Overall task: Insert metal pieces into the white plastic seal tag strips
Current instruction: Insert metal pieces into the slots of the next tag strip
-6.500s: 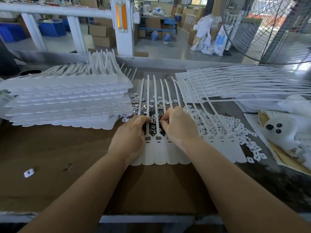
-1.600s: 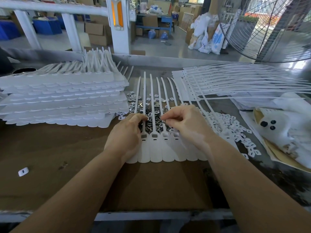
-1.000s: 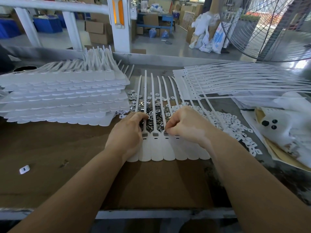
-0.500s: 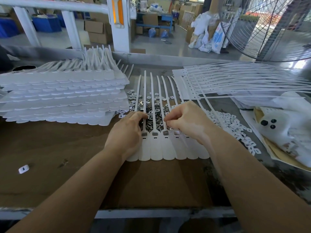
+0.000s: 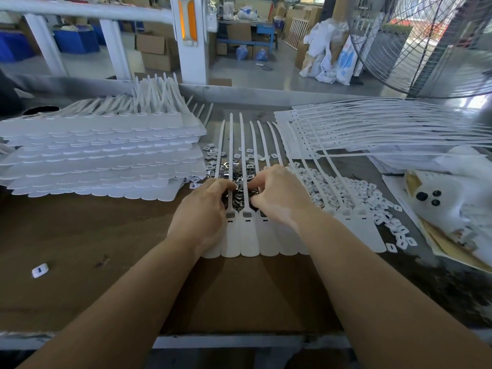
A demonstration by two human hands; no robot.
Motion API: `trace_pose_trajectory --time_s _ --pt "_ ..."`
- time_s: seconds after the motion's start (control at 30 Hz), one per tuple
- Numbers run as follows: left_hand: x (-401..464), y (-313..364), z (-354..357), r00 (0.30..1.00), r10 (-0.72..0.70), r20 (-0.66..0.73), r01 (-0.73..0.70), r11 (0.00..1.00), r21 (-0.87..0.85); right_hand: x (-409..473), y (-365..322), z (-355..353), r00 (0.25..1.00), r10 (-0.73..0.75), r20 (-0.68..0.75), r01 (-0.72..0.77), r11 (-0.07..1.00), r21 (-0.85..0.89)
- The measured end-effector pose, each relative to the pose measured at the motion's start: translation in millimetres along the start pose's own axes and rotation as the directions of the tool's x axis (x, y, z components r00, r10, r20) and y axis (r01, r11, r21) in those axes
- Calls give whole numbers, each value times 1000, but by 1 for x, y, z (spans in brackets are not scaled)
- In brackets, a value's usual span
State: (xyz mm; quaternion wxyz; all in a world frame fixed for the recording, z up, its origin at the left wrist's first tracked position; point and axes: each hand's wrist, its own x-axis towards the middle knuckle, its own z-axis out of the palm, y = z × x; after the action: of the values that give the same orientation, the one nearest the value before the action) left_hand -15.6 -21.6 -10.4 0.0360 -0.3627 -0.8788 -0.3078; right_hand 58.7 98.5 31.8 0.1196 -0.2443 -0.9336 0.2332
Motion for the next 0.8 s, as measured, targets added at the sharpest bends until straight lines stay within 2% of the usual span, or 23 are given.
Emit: trace_pose_trajectory --time_s 0.43,0.8 --pt "0 -1 0 1000 6 -5 -6 1000 0 0 6 2 998 -46 -37 47 999 17" --pt "-1 1 -1 1000 -6 5 6 1000 -10 -6 20 -15 994 44 -104 0 919 395"
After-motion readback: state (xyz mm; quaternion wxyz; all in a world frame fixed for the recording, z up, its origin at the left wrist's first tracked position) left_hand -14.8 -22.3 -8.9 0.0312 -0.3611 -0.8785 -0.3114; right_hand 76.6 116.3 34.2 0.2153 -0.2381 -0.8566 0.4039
